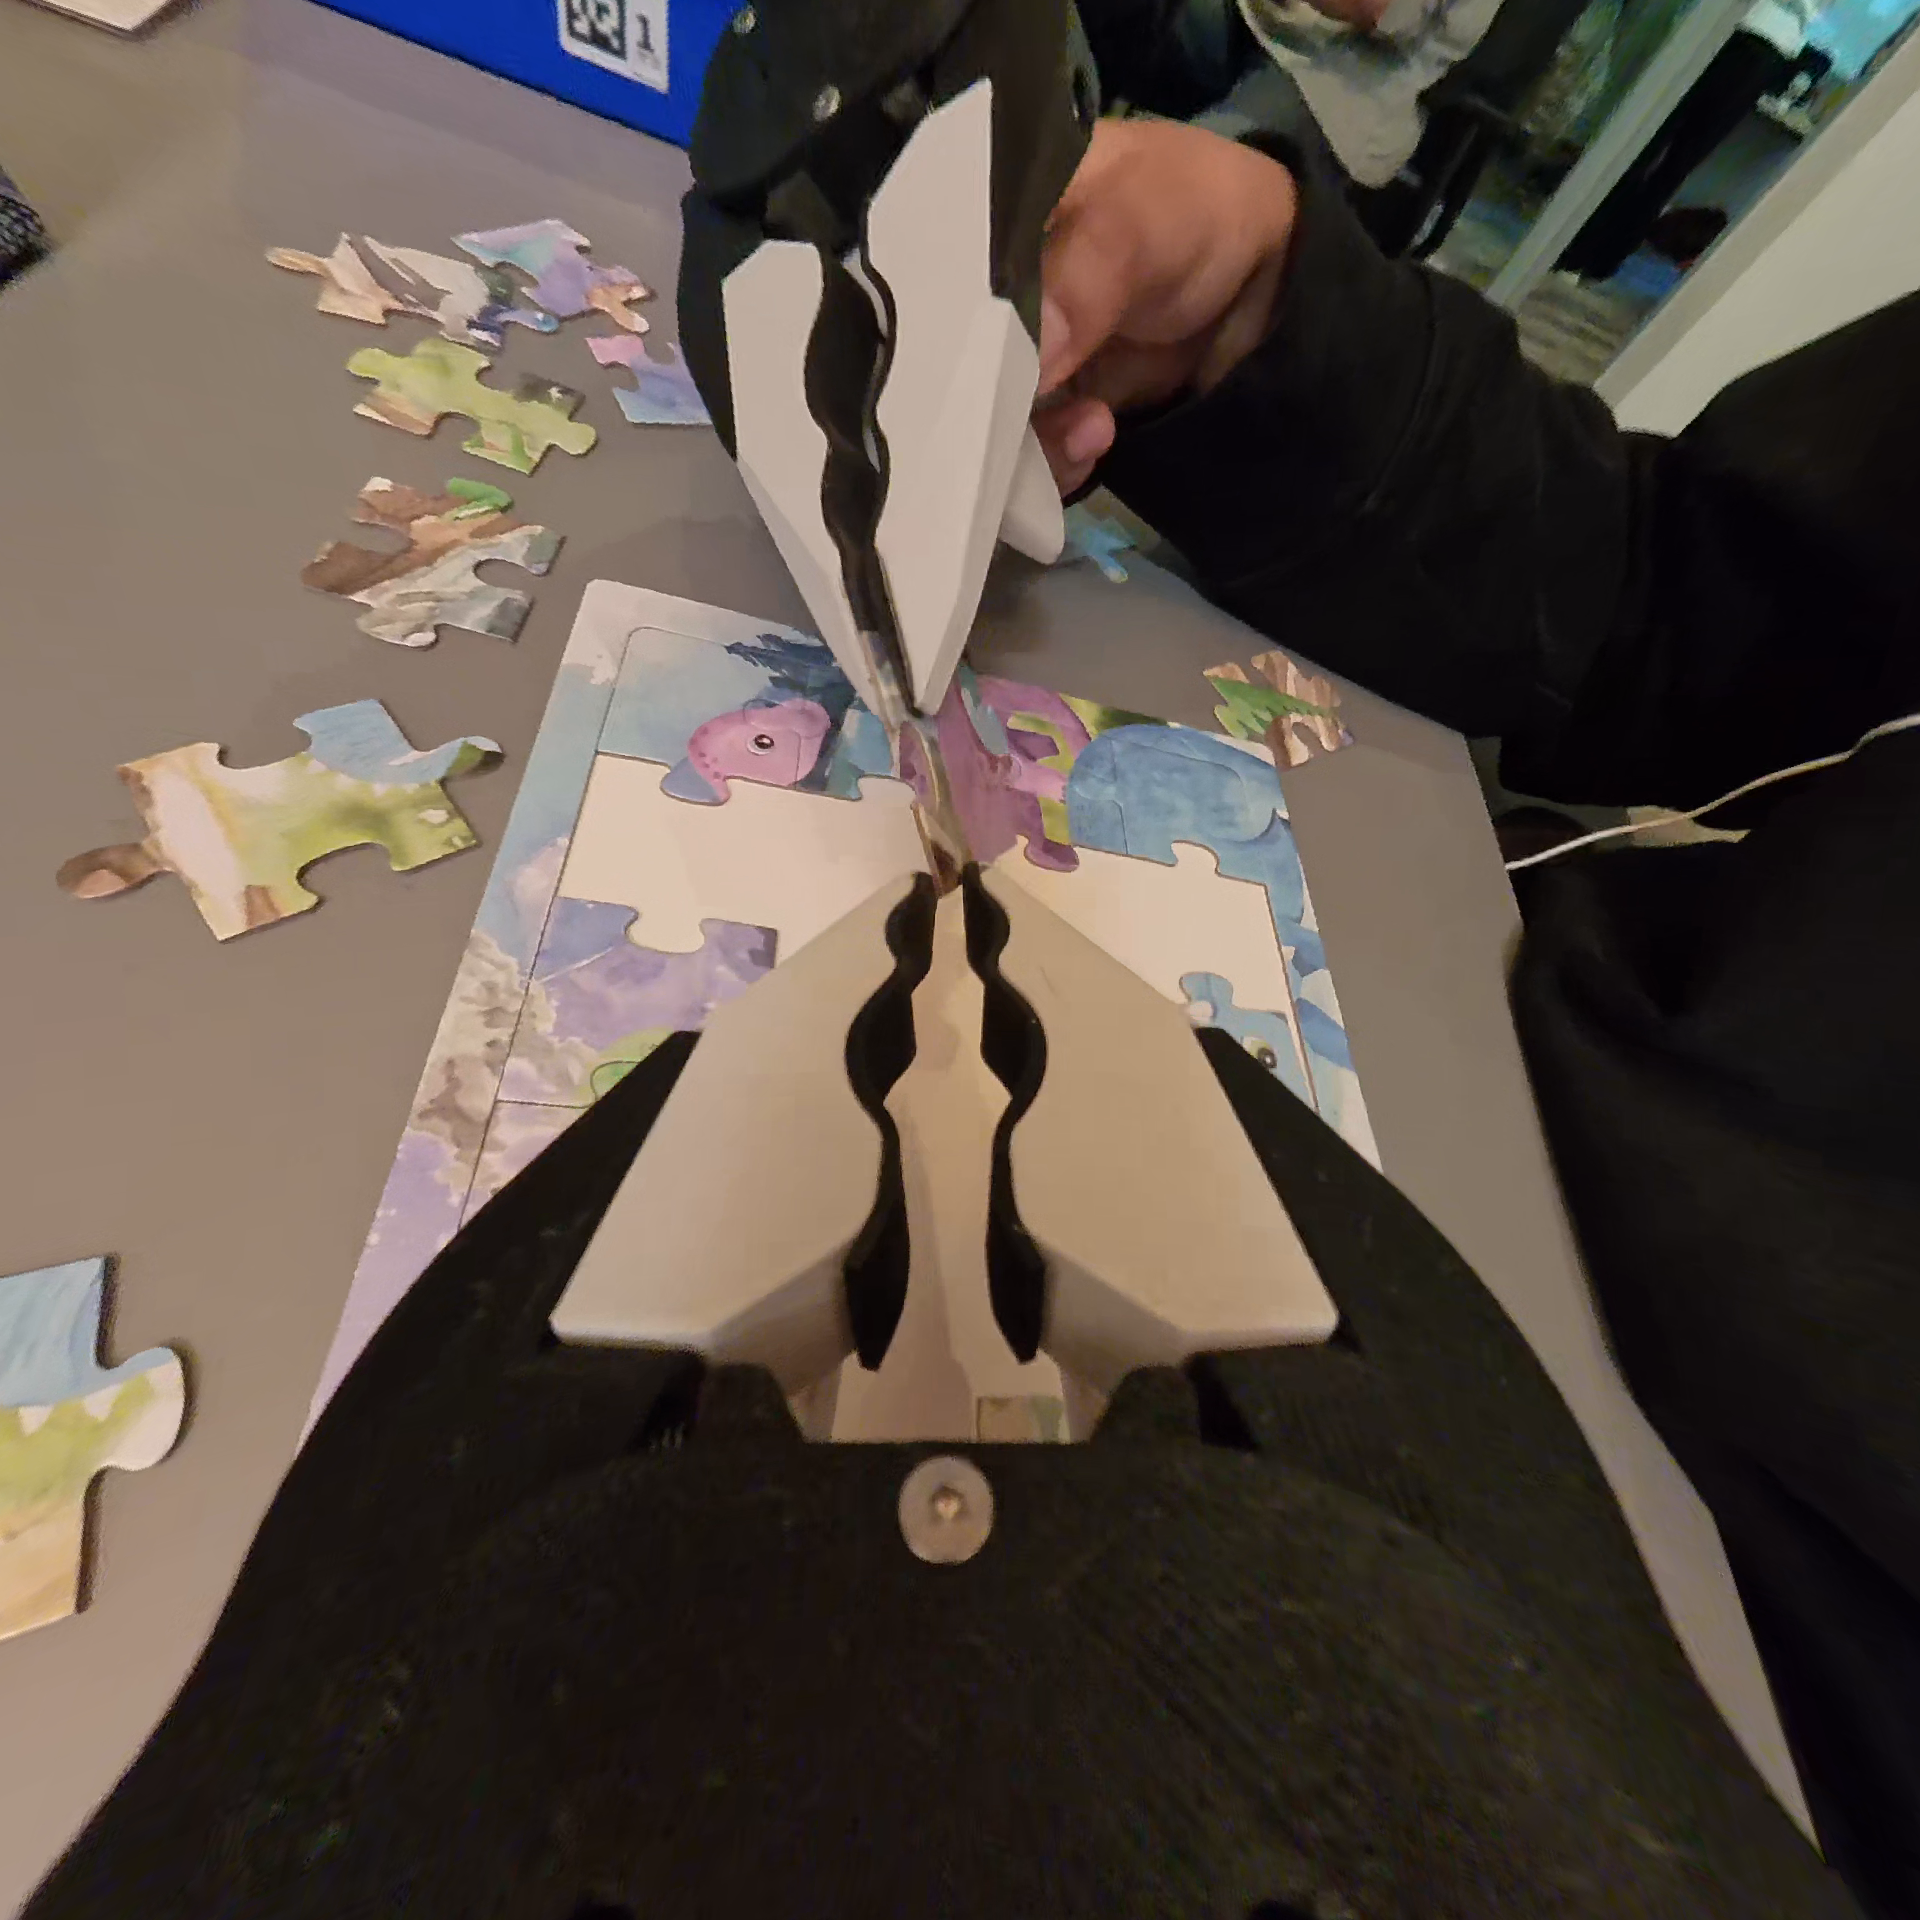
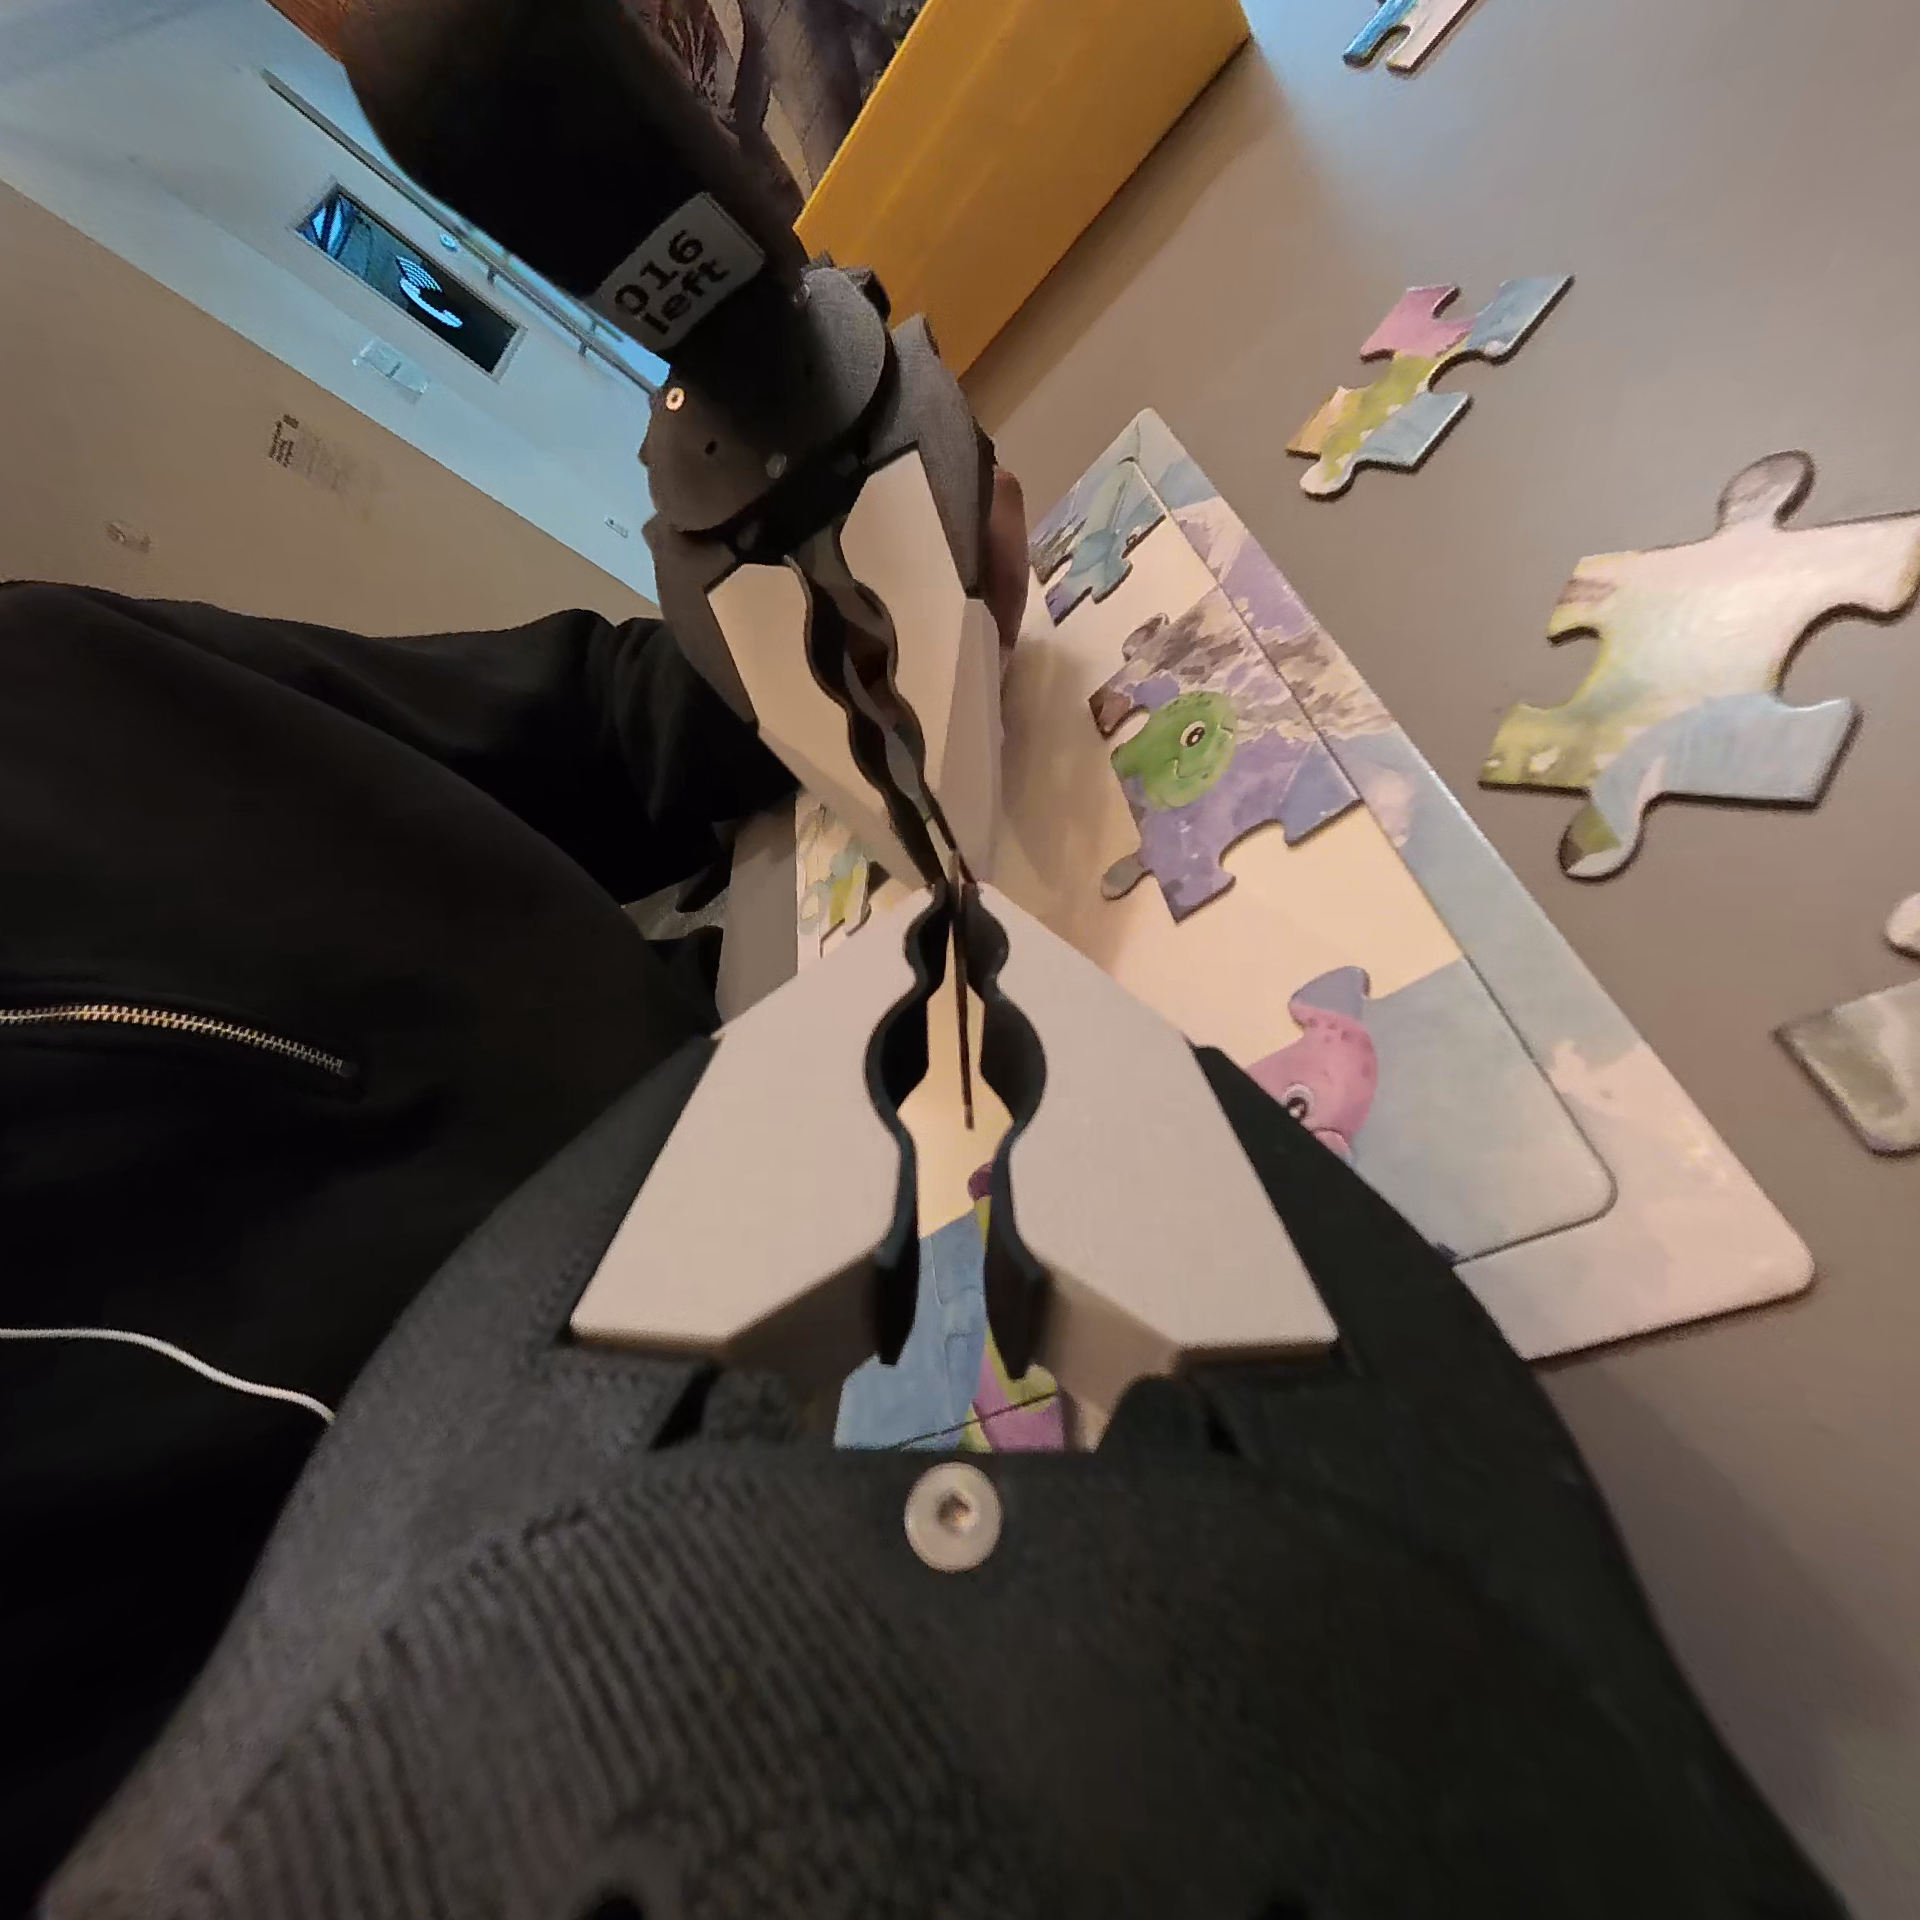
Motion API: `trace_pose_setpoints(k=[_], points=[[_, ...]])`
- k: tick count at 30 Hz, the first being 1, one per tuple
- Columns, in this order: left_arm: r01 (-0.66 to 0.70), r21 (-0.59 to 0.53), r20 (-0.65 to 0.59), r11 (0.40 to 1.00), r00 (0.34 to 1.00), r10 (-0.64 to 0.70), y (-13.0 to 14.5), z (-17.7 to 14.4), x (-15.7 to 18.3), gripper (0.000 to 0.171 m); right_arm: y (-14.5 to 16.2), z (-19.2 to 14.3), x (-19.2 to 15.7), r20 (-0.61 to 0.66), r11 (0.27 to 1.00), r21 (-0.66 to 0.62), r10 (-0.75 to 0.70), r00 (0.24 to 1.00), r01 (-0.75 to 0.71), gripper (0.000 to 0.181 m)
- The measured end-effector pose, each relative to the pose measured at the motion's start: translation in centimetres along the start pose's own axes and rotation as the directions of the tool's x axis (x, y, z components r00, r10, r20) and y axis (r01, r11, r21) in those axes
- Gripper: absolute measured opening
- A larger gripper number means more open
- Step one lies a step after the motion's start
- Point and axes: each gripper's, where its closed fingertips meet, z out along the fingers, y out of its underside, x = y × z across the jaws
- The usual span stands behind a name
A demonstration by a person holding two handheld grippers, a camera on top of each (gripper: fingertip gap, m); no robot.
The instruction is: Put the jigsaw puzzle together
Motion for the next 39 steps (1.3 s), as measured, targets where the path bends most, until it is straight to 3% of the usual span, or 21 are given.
trace_pose_setpoints(k=[8,15,17,22,26,31,39], points=[[-0.007,0.0,0.039,1.0,0.999,0.007,-0.1,-0.1,-0.4,0.003,-0.4,-0.2,0.2,-0.016,1.0,0.024,-0.001,1.0,0.002,0.0],[0.055,0.064,0.107,0.996,0.992,-0.061,-0.7,-0.9,-2.2,0.005,0.4,-1.5,2.6,-0.136,0.998,0.004,0.055,0.989,-0.055,0.0],[0.063,0.07,0.112,0.996,0.991,-0.071,-0.7,-1.0,-2.3,0.01,0.4,-1.8,2.9,-0.142,0.998,0.019,0.061,0.988,-0.059,0.0],[0.02,0.037,0.17,0.999,0.985,-0.026,-0.5,-0.6,-2.6,0.041,-1.7,-1.7,1.2,-0.031,0.989,0.14,0.062,0.998,-0.057,0.0],[-0.031,-0.02,0.172,0.999,0.985,0.034,0.1,0.0,-2.1,0.036,-2.4,-1.3,0.8,-0.015,0.983,0.178,0.057,0.998,-0.054,0.0],[-0.068,-0.034,0.181,0.997,0.981,0.073,0.2,0.0,-1.9,0.008,-2.5,-0.9,0.9,-0.008,0.979,0.188,0.076,0.997,-0.073,0.0],[-0.062,0.004,0.198,0.998,0.978,0.06,-0.4,-0.7,-2.4,0.005,-2.0,-1.0,1.3,-0.015,0.982,0.167,0.088,0.996,-0.084,0.001]])
